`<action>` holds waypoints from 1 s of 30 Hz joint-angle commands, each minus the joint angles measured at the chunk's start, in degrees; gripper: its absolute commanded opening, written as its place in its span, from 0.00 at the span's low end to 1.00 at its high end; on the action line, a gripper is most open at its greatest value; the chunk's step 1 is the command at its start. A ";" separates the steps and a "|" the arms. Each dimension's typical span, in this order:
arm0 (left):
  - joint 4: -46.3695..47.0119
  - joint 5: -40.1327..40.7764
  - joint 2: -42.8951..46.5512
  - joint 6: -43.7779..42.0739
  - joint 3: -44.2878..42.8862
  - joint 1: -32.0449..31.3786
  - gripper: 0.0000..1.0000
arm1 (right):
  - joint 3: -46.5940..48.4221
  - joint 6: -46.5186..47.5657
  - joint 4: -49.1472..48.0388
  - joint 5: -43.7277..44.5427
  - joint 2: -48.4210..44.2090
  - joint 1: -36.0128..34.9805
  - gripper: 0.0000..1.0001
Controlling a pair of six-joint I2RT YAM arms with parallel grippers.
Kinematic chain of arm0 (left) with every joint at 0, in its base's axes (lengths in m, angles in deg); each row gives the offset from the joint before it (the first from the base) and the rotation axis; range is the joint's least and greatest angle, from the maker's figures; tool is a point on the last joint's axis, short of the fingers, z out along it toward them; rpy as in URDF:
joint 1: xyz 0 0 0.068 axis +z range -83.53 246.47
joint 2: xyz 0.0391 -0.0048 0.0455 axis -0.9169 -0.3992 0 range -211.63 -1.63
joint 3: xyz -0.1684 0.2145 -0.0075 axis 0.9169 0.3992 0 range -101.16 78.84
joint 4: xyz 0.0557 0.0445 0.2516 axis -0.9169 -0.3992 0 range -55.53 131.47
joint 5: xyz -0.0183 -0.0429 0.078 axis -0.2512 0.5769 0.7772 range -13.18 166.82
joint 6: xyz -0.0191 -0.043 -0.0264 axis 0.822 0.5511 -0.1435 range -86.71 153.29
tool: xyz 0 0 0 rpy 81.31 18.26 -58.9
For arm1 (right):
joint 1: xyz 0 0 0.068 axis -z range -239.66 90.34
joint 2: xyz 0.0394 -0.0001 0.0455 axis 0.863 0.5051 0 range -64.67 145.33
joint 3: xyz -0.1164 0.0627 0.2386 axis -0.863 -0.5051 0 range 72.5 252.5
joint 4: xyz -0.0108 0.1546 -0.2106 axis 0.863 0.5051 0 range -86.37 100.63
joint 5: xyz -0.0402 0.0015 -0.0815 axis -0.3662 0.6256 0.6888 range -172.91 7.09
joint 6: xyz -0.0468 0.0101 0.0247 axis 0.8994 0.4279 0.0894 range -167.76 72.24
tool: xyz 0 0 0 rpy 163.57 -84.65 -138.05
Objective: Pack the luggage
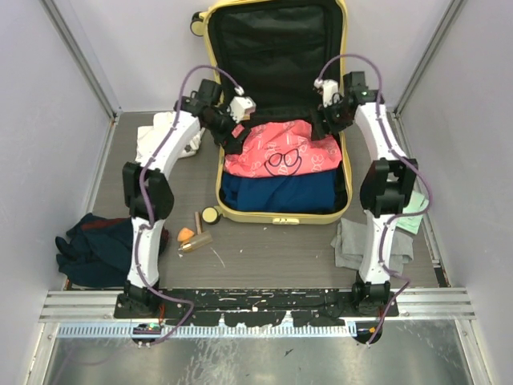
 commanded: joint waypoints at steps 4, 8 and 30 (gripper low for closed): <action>3.97 -7.18 21.20 15.77 12.72 4.23 0.98 | -3.25 -2.00 3.33 -8.11 -16.41 0.21 0.99; -0.59 -6.94 30.88 15.49 22.15 9.78 0.98 | -7.20 -5.13 1.59 -10.08 -21.34 0.23 1.00; 7.02 -8.21 26.37 -8.48 31.36 28.51 0.99 | -27.95 -22.38 -15.72 -19.27 -32.25 -1.11 1.00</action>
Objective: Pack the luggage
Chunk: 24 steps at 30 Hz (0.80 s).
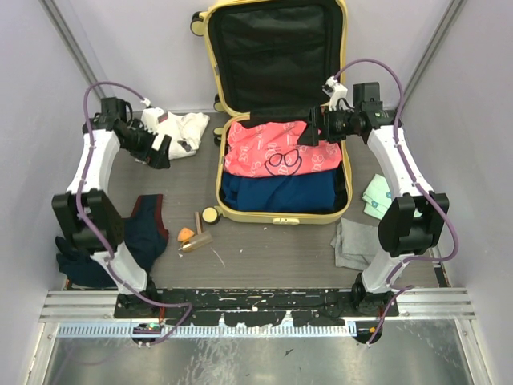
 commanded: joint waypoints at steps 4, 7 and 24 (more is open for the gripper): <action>11.03 -6.54 -17.97 -8.55 -17.91 -0.07 0.98 | 0.98 -1.70 -3.40 -1.95 -2.21 -0.21 0.99; 12.49 -4.69 -28.37 -5.56 -28.07 -0.17 0.95 | 0.68 -1.76 -3.30 -2.01 -2.03 -0.23 0.99; 6.72 3.04 -28.02 7.09 -13.67 -2.30 0.55 | 2.63 0.81 -1.05 -2.46 0.15 0.47 0.98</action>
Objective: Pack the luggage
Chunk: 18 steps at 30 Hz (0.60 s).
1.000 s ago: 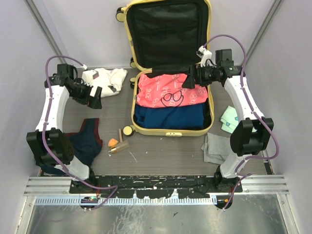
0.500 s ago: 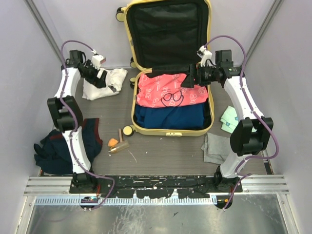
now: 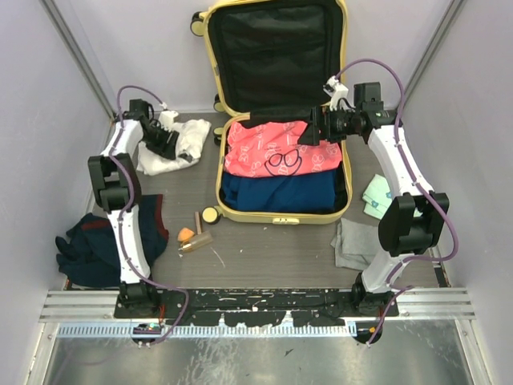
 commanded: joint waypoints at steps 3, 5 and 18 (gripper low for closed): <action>-1.28 -1.58 19.99 16.23 24.72 -1.40 0.56 | 2.98 1.26 -0.48 -1.97 0.41 0.32 0.98; -1.97 -1.12 24.75 18.45 28.06 -2.02 0.66 | 3.44 1.44 -0.27 -2.23 0.77 0.40 0.98; -13.81 -10.59 18.88 -6.54 11.41 3.11 0.81 | 6.01 2.52 2.29 -4.46 2.43 0.41 0.97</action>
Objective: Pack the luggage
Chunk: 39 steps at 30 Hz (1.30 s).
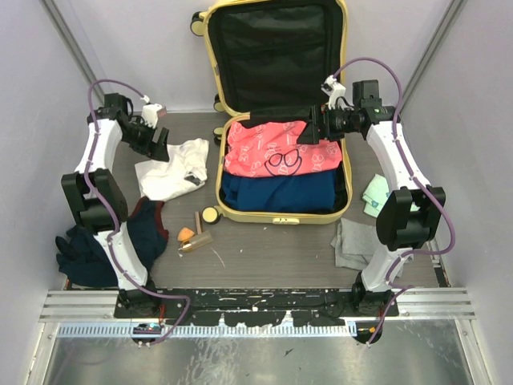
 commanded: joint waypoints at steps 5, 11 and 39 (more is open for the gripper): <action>-11.53 -4.35 -15.37 -12.17 -17.43 0.49 0.80 | 2.85 1.31 0.91 -2.18 -0.94 0.30 0.96; -12.07 -0.34 -20.79 -13.71 -21.20 0.56 0.80 | 2.62 1.15 1.40 -2.23 -0.94 0.29 0.95; -7.94 -6.44 -4.54 -20.96 -17.18 -4.61 0.00 | 2.91 0.77 1.80 -2.98 -0.08 0.30 0.89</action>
